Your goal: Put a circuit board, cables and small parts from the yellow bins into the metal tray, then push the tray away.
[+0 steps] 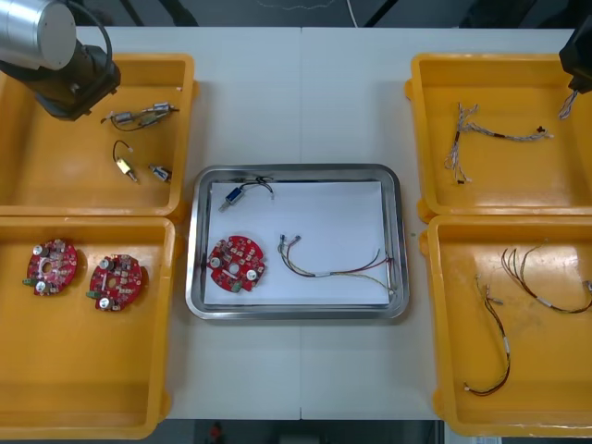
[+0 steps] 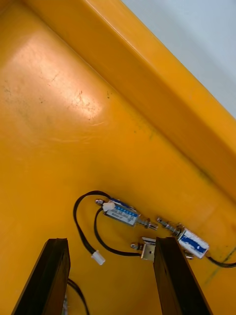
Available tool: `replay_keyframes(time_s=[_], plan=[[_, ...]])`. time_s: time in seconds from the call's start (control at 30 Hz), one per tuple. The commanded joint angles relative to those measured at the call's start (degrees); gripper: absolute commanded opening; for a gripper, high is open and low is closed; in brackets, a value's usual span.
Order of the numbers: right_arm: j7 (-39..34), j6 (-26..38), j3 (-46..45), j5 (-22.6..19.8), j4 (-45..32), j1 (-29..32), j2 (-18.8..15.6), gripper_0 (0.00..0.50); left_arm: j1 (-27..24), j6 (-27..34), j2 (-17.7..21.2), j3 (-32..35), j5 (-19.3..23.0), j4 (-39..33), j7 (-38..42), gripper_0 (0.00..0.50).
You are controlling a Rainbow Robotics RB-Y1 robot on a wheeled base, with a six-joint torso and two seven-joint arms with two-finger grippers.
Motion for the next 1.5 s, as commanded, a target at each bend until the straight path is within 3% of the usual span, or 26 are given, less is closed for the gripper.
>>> replay_keyframes(time_s=[0.03, 0.2, 0.4, 0.77, 0.93, 1.23, 1.3, 1.33, 1.37, 1.4, 1.5], plan=[[4.5, 0.3, 2.5, -4.7, -7.6, 2.5, -3.5, 0.000, -3.3, -2.5, -1.1, -3.2, -1.0, 0.0, 2.3, 0.500], [10.6, 0.3, 6.9, -12.4, -16.8, 7.7, -5.0, 0.000, -3.3, -7.3, -2.2, -5.4, -1.7, 4.1, 2.7, 0.500], [16.9, 0.3, 12.8, -20.9, -24.9, 9.6, -6.7, 0.000, -3.3, -10.6, -3.5, -5.4, -3.2, 7.5, 2.2, 0.500], [27.0, 0.3, 23.9, -29.8, -34.5, 9.4, -6.7, 0.000, -3.3, -16.6, -4.6, -8.8, -4.1, 11.7, 2.0, 0.500], [33.3, 0.3, 30.2, -28.9, -34.8, 7.9, -5.2, 0.000, -3.3, -17.9, -5.1, -9.3, -4.4, 13.5, 1.6, 0.500], [46.6, 0.3, 43.3, -17.9, -31.6, 5.9, -0.2, 0.000, -3.2, -17.8, -5.5, -10.0, -5.8, 14.8, 1.2, 0.500], [48.4, 0.3, 44.9, -17.0, -30.5, 5.9, 0.1, 0.000, -3.3, -18.0, -5.6, -10.0, -5.7, 14.8, 1.2, 0.436], [49.5, 0.3, 45.8, -16.4, -29.9, 5.9, 0.3, 0.000, -3.3, -18.1, -5.6, -10.1, -5.7, 14.8, 1.2, 0.293], [50.7, 0.3, 46.8, -15.8, -29.3, 5.9, 0.5, 0.000, -3.3, -18.1, -5.6, -10.1, -5.7, 14.8, 1.3, 0.062], [51.3, 0.3, 47.2, -15.5, -29.0, 5.9, 0.6, 0.000, -3.3, -18.1, -5.6, -10.0, -5.7, 14.8, 1.3, 0.001], [53.6, -0.8, 49.8, -13.8, -27.6, 5.9, 0.7, 0.000, -3.3, -18.2, -5.6, -10.0, -5.1, 14.7, 1.2, 0.000]])
